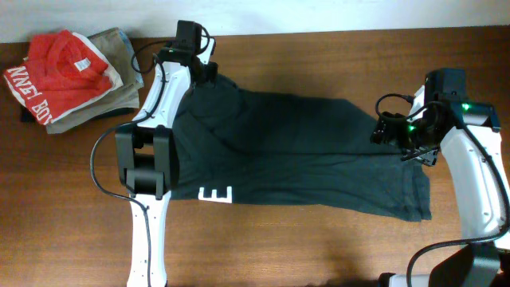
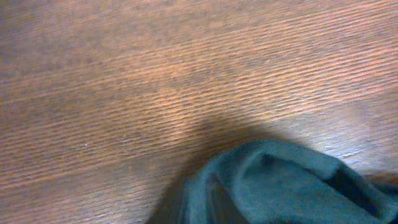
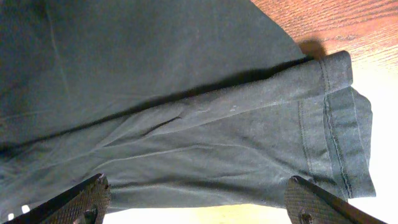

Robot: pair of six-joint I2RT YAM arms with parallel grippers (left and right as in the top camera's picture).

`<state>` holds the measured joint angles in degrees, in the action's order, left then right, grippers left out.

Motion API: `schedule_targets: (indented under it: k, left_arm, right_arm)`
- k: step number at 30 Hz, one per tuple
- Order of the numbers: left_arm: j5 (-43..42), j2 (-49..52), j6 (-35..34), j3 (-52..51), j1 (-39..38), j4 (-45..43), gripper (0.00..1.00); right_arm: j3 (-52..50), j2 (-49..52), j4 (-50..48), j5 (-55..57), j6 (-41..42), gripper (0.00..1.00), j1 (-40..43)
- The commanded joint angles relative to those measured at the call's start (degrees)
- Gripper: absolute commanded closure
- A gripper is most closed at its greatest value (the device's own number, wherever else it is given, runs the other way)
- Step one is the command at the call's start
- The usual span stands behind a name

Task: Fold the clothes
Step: 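Move both grippers to the folded shirt's top edge and grasp it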

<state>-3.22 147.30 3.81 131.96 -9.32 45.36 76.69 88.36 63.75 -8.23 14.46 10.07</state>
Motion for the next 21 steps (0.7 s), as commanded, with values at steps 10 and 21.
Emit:
schedule_targets:
  k: [10,21]
  left_arm:
    - [-8.2,2.4,1.1,0.2,-1.0,0.0,0.07]
    - [-1.4,4.7,3.6,0.2,-1.1,-0.3,0.99]
  right_arm:
    - [-1.0,0.5,-0.1,1.2,1.2,0.07,-0.5]
    - [-1.0,0.5,-5.1,2.8,-1.0,0.01,-0.3]
